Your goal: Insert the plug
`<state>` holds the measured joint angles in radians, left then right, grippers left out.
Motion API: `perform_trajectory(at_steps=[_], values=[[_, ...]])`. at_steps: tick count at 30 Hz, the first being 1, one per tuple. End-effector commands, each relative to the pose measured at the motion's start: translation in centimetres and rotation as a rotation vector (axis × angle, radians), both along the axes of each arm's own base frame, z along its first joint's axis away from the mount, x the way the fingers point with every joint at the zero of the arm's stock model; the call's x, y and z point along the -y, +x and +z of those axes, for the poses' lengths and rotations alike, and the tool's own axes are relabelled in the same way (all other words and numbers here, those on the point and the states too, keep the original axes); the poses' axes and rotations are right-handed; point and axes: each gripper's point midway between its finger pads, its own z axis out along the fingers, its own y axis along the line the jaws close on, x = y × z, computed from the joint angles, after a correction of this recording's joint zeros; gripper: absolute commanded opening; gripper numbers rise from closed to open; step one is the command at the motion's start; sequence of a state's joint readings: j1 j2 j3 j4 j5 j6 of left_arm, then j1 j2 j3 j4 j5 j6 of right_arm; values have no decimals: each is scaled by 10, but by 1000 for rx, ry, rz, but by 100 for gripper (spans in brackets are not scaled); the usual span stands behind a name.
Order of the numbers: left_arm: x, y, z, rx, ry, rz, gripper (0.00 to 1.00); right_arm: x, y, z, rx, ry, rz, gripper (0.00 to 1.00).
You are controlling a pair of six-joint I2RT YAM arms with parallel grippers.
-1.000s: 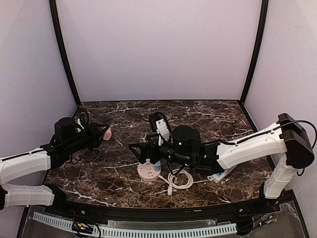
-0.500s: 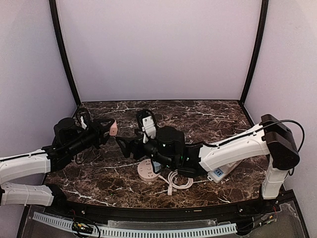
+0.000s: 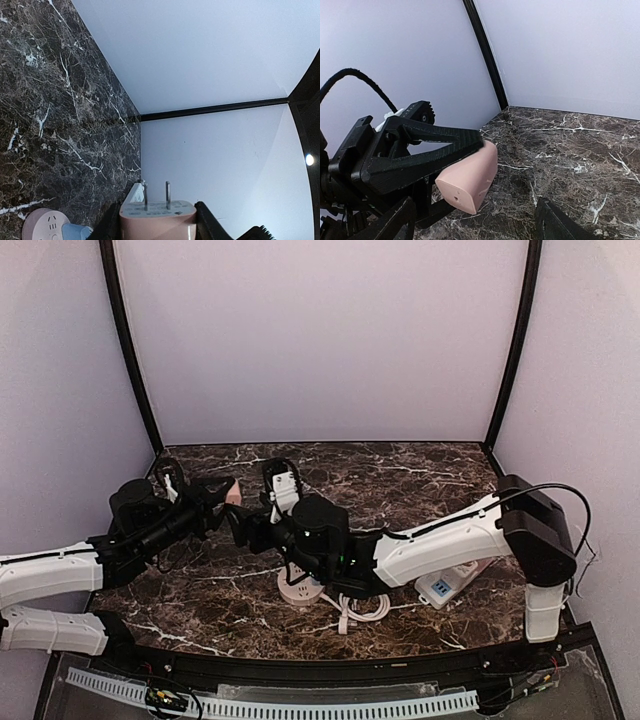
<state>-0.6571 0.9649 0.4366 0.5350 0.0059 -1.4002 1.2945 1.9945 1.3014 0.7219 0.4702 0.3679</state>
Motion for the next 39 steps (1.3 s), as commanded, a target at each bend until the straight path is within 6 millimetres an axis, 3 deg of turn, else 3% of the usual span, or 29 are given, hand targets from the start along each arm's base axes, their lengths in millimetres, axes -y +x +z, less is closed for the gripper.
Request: perform_trajectory(at_steps=[1, 24, 29, 39], values=[[1, 3, 19, 42, -42, 20, 28, -8, 1, 11, 27, 49, -23, 79], [4, -4, 21, 52, -64, 9, 28, -27, 19, 12, 118, 67, -117, 54], [4, -5, 21, 52, -67, 9, 28, -26, 23, 12, 128, 71, -143, 46], [4, -6, 20, 53, -67, 16, 28, -24, 24, 8, 129, 67, -160, 20]])
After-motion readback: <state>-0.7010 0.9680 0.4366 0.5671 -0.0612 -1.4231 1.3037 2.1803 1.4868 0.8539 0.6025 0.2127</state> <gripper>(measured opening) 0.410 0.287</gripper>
